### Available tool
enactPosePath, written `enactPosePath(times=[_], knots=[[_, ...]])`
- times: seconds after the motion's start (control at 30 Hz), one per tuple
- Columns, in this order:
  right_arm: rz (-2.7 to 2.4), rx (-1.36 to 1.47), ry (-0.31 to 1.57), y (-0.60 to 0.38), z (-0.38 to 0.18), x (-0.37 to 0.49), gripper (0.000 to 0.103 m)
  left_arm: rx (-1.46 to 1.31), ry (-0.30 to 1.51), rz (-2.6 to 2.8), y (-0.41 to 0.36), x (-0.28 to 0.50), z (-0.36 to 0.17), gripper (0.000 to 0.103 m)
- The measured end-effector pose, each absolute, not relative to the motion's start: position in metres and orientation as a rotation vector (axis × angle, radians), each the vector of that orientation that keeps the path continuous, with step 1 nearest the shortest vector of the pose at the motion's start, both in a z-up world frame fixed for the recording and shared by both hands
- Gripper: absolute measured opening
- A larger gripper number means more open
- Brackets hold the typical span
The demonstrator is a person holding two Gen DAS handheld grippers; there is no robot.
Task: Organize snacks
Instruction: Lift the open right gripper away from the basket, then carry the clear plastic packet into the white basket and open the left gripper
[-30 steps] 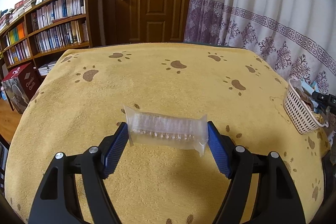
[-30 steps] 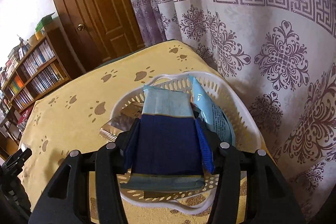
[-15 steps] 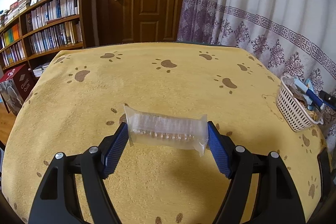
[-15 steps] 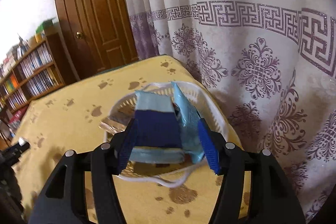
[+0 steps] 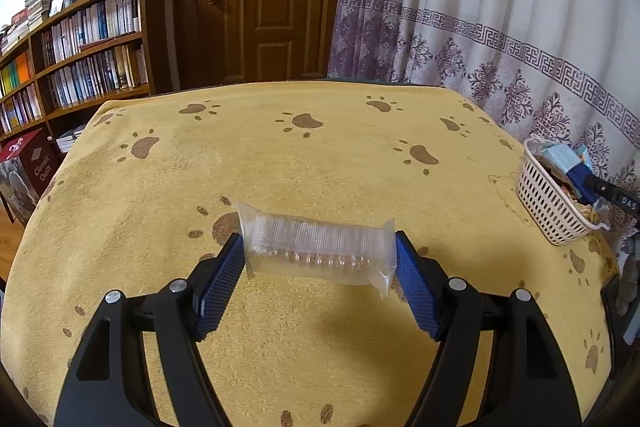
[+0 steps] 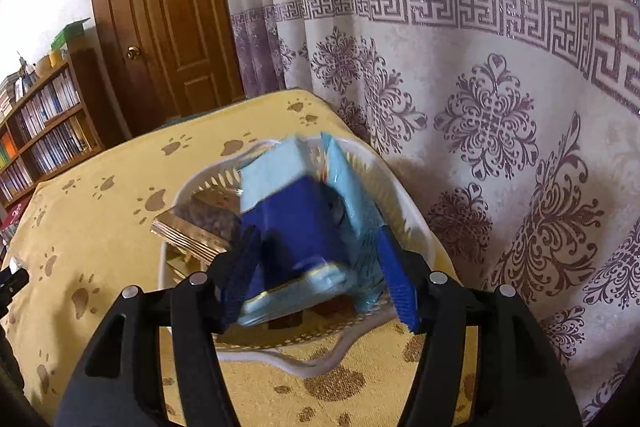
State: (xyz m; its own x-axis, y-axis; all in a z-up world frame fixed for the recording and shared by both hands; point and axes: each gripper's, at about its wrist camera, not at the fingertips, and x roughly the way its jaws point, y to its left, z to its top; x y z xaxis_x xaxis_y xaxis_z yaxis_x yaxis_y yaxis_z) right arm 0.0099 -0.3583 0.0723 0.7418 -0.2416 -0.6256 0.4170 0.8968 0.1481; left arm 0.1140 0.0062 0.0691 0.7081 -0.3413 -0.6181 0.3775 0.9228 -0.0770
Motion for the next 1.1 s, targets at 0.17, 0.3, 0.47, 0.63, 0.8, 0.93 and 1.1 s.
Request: enactPosePath(times=[0.17, 0.3, 0.47, 0.63, 0.8, 0.93, 1.1], knots=[[-0.318, 0.312, 0.575, -0.357, 0.080, -0.008, 0.061, 0.043, 0.671, -0.444, 0.000, 0.108, 0.072, 0.074], [-0.311, 0.280, 0.525, -0.350, 0.097, -0.021, 0.061, 0.023, 0.671, -0.500, -0.009, 0.100, 0.076, 0.074], [-0.296, 0.289, 0.469, -0.344, 0.109, -0.044, 0.061, -0.003, 0.658, -0.572, -0.025, 0.086, 0.084, 0.074], [-0.282, 0.307, 0.433, -0.336, 0.108, -0.072, 0.062, 0.003, 0.647, -0.627, -0.049, 0.075, 0.095, 0.074], [-0.259, 0.354, 0.466, -0.330, 0.090, -0.088, 0.062, 0.059, 0.640, -0.669, -0.085, 0.067, 0.101, 0.074], [-0.245, 0.369, 0.496, -0.322, 0.074, -0.097, 0.062, 0.097, 0.634, -0.705, -0.115, 0.062, 0.107, 0.074], [-0.218, 0.377, 0.558, -0.308, 0.050, -0.098, 0.062, 0.121, 0.633, -0.740, -0.153, 0.062, 0.115, 0.074]])
